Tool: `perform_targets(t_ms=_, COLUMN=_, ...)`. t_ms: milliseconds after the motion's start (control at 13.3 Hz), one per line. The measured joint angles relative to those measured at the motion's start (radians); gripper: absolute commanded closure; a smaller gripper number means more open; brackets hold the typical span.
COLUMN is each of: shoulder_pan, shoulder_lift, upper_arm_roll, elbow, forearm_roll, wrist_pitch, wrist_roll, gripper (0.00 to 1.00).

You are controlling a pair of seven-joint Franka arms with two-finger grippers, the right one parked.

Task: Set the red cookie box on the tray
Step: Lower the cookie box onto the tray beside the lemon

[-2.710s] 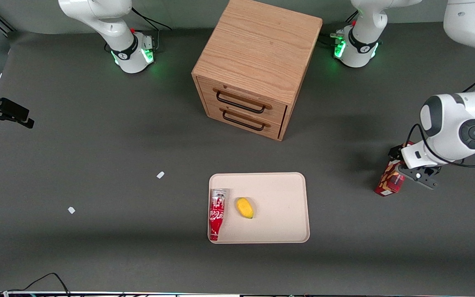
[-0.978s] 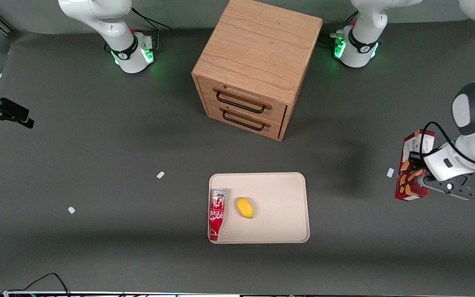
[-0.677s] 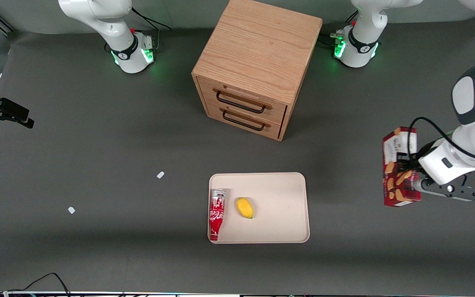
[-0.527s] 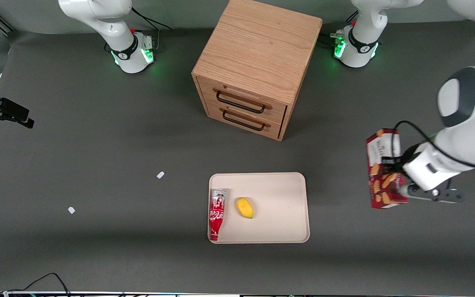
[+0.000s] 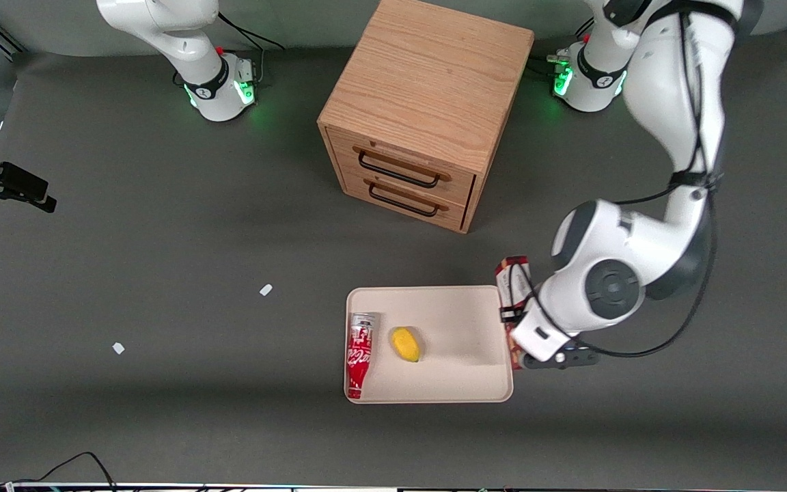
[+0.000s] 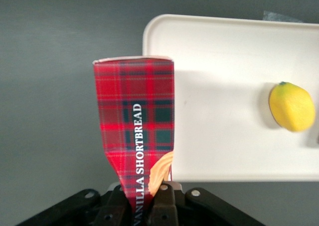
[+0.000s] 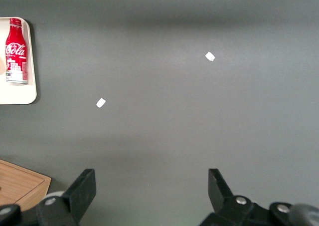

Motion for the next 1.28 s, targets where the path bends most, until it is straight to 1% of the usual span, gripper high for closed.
perform_targets(t_ms=151, shoulder_pan=-0.016, shoulder_lift=0.075, upper_arm_roll=0.0, elbow=0.009, forearm_roll=0.037, wrist_pitch=0.068, wrist_roll=-0.003, gripper=1.0)
perform_targets(t_ms=301, shoulder_pan=-0.017, shoulder_lift=0.119, upper_arm_roll=0.001, elbow=0.018, forearm_roll=0.05, wrist_pitch=0.109, wrist_roll=-0.004, gripper=1.0)
perform_targets(t_ms=903, shoulder_pan=-0.017, shoulder_lift=0.133, upper_arm_roll=0.002, elbow=0.029, forearm_roll=0.057, wrist_pitch=0.137, wrist_roll=-0.004, gripper=1.0)
perform_targets(t_ms=978, shoulder_pan=-0.017, shoulder_lift=0.133, upper_arm_roll=0.002, elbow=0.03, forearm_roll=0.057, wrist_pitch=0.138, wrist_roll=-0.004, gripper=0.67)
perform_targets(t_ms=1054, shoulder_pan=-0.017, shoulder_lift=0.133, upper_arm_roll=0.002, elbow=0.031, forearm_roll=0.057, wrist_pitch=0.139, wrist_roll=-0.004, gripper=0.01)
perform_targets(t_ms=1280, shoulder_pan=-0.017, shoulder_lift=0.133, upper_arm_roll=0.002, elbow=0.034, forearm_roll=0.061, wrist_pitch=0.15, wrist_roll=-0.003, gripper=0.0)
